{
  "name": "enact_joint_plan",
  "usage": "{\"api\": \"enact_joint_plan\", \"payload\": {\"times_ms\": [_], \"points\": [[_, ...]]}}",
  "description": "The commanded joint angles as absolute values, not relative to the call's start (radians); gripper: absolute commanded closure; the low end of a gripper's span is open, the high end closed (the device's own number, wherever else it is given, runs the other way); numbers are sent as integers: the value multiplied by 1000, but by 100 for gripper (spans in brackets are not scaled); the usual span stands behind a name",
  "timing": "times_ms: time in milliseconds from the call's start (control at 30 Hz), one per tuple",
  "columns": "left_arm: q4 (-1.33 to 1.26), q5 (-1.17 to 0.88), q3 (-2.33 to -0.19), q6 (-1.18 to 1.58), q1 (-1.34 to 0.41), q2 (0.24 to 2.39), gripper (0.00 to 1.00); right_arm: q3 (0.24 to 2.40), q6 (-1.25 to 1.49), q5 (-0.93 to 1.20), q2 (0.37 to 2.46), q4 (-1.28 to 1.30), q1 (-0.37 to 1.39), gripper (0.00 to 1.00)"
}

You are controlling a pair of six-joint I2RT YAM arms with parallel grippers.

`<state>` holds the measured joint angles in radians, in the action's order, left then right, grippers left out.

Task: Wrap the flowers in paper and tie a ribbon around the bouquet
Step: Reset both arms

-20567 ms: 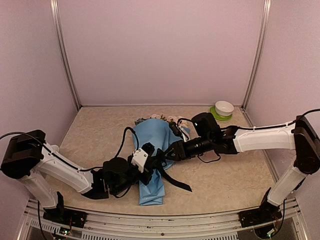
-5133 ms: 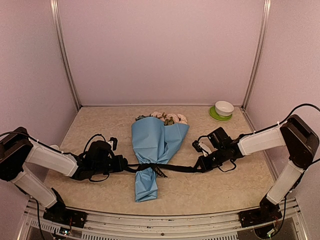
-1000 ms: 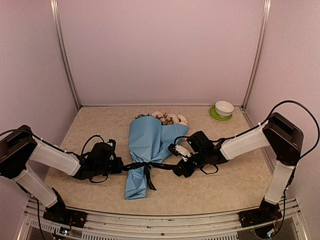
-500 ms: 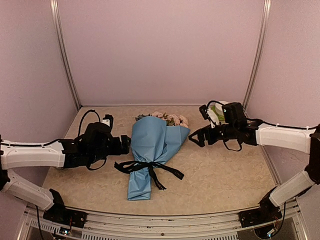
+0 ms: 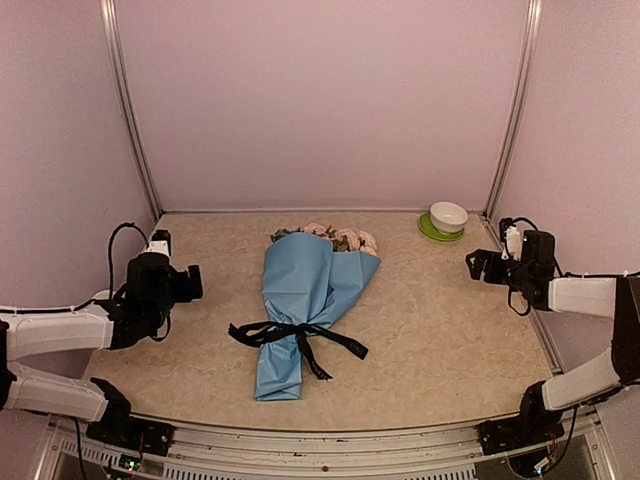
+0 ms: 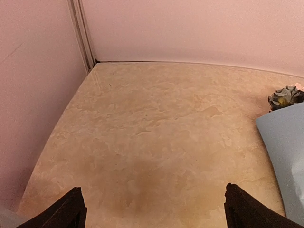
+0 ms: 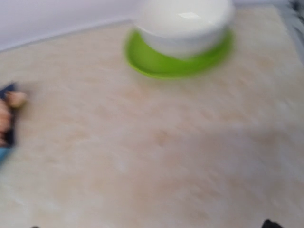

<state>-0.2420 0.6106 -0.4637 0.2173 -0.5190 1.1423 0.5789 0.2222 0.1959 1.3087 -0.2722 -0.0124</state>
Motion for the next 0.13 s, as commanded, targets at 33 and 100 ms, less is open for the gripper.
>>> {"api": "enact_joint_plan", "payload": {"times_ms": [33, 100], "points": [[-594, 516, -331, 118, -392, 1068, 1, 498, 204, 145, 1263, -487, -60, 0], [-616, 505, -321, 76, -380, 1063, 1, 484, 210, 138, 1266, -516, -72, 0]]}}
